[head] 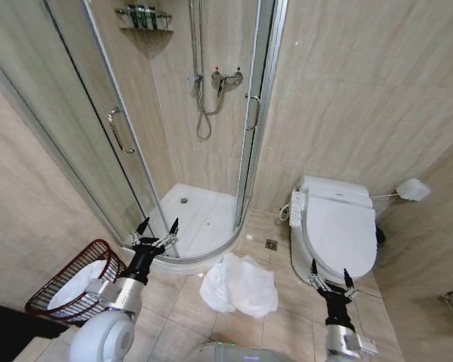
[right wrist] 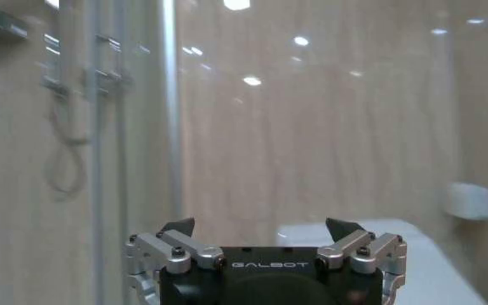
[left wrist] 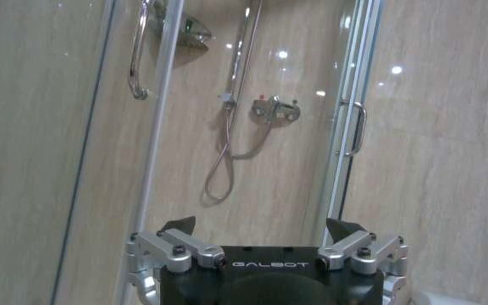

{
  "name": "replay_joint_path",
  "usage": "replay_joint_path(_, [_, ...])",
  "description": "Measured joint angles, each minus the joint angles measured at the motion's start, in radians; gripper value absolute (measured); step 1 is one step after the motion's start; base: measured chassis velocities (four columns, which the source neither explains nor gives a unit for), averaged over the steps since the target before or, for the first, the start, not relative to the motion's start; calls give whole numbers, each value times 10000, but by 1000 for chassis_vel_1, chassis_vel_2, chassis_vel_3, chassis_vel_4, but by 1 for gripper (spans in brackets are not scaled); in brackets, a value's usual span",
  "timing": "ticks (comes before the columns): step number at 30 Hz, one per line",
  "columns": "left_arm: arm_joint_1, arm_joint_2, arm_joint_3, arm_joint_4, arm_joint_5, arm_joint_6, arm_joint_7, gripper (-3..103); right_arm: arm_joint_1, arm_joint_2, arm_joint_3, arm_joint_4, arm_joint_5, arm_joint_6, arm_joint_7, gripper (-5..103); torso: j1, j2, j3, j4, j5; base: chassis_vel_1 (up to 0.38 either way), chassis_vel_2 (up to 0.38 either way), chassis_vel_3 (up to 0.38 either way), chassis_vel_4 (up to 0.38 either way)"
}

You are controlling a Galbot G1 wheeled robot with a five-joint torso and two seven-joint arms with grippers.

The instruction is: Discard the used towel into the hamper.

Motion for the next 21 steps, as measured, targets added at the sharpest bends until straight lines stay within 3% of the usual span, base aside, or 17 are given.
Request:
replay_joint_path(4, [0, 0, 1, 0, 0, 0, 0, 100, 522, -366, -49, -819, 155, 610, -664, 100, -96, -199, -104, 1, 4, 0, 0, 0, 0])
replay_joint_path(9, [1, 0, 0, 0, 0, 0, 0, 100, 636, -395, -195, -638, 276, 270, -347, 100, -168, -374, -201, 0, -1, 0, 0, 0, 0])
replay_joint_path(13, [0, 0, 0, 0, 0, 0, 0, 100, 321, -275, -265, 234, 283, -1082, 264, 100, -278, -619, -340, 0, -2, 0, 0, 0, 0])
replay_joint_path(14, [0, 0, 0, 0, 0, 0, 0, 100, 321, -275, -265, 234, 283, -1082, 264, 100, -278, -619, -340, 0, -2, 0, 0, 0, 0])
replay_joint_path(16, [0, 0, 0, 0, 0, 0, 0, 100, 90, -127, -203, 578, 77, -2034, 330, 100, -344, -755, -411, -1, 0, 0, 0, 0, 0])
replay_joint_path(17, [0, 0, 0, 0, 0, 0, 0, 100, 90, -127, -203, 578, 77, -2034, 330, 100, -344, -755, -411, -1, 0, 0, 0, 0, 0])
replay_joint_path(19, [0, 0, 0, 0, 0, 0, 0, 100, -119, -93, -270, 938, 223, -2913, 251, 100, -407, -896, -492, -1, -3, 0, 0, 0, 0])
replay_joint_path(21, [0, 0, 0, 0, 0, 0, 0, 100, -148, -122, -398, 1011, 415, -3240, 219, 100, -434, -962, -531, -1, -2, 0, 0, 0, 0])
